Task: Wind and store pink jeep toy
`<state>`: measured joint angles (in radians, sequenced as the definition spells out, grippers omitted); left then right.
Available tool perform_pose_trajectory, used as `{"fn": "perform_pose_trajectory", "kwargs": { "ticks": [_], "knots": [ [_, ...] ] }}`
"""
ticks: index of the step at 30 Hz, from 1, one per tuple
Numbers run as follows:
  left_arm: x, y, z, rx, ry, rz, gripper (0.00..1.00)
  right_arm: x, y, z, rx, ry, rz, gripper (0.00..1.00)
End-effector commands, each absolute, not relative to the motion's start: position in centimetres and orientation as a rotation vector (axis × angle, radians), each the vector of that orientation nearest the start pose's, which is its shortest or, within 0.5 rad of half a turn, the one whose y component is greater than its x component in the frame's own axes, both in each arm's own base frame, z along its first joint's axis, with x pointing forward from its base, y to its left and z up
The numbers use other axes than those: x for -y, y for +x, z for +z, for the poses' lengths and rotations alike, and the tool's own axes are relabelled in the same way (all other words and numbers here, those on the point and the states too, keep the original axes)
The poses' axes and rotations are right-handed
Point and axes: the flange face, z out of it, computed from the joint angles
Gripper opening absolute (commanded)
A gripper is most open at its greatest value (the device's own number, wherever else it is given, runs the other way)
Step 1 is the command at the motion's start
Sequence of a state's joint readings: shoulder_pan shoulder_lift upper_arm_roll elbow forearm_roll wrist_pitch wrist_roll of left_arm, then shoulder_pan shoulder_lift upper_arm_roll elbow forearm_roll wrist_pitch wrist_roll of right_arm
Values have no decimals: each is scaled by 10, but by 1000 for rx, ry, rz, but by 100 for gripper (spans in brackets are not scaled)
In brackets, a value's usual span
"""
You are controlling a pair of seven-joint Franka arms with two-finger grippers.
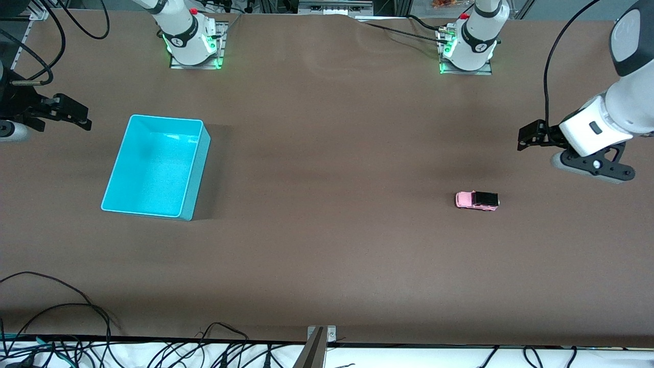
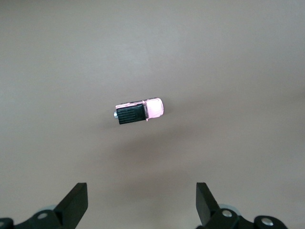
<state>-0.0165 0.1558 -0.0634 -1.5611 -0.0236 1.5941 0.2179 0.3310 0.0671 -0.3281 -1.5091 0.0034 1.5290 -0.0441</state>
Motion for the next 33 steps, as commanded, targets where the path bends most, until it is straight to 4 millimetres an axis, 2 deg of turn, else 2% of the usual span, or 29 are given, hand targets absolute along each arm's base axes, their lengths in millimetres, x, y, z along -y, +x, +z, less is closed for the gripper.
{"fn": "perform_pose_trajectory", "kwargs": {
  "ticks": [1,10,11,19,22,33],
  "knots": [
    [42,605,529,-684,-3092,225,100,-9,569,620,71,-3138,50,100],
    [50,621,484,-884,-3045,279,100,-9,569,620,71,-3138,50,100],
    [51,626,460,-1015,-3015,327,100,-9,569,620,71,-3138,50,100],
    [50,632,436,-1179,-2962,315,100,-9,569,620,71,-3138,50,100],
    [48,635,414,-1325,-2866,313,100,-9,569,620,71,-3138,50,100],
    [46,619,334,-1734,-2626,237,100,-9,569,620,71,-3139,48,100]
  ]
}}
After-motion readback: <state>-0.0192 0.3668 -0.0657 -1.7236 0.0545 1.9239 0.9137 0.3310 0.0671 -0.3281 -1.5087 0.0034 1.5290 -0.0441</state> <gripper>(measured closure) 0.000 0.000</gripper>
